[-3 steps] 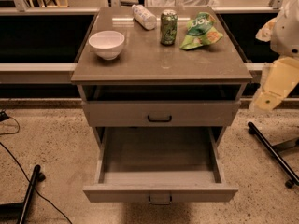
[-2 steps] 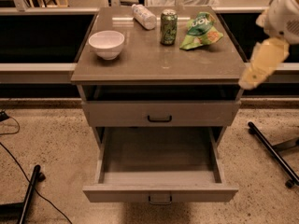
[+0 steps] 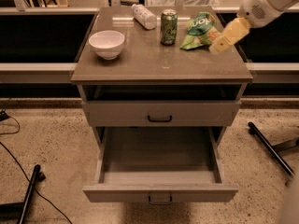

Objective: Place green rice chip bag into middle drawer

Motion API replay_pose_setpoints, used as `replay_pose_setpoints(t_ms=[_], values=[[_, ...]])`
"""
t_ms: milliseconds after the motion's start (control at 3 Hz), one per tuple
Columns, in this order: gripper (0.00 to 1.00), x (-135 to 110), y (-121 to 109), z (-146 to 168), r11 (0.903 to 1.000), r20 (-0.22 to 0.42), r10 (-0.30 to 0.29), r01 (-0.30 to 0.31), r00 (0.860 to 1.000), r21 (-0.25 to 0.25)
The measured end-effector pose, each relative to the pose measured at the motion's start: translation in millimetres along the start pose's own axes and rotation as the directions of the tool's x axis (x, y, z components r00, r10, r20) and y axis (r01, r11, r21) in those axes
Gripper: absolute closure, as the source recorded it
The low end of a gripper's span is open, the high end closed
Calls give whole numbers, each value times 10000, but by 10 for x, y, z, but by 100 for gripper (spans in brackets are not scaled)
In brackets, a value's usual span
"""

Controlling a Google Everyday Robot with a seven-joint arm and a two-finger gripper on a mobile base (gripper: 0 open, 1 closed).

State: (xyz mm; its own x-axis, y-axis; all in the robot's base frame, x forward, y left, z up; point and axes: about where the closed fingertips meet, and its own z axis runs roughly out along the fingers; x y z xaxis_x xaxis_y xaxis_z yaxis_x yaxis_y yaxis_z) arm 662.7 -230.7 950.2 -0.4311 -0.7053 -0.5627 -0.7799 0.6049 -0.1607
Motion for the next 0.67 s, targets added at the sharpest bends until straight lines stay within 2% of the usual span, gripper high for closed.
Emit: replay_pose_setpoints(t_ms=[333,667], values=[[0,-233,-599,360,9898,1236,1214,-1295,9849,594],[0,-584,-1202,364,9591,2657,1535,-2082,9517,1916]])
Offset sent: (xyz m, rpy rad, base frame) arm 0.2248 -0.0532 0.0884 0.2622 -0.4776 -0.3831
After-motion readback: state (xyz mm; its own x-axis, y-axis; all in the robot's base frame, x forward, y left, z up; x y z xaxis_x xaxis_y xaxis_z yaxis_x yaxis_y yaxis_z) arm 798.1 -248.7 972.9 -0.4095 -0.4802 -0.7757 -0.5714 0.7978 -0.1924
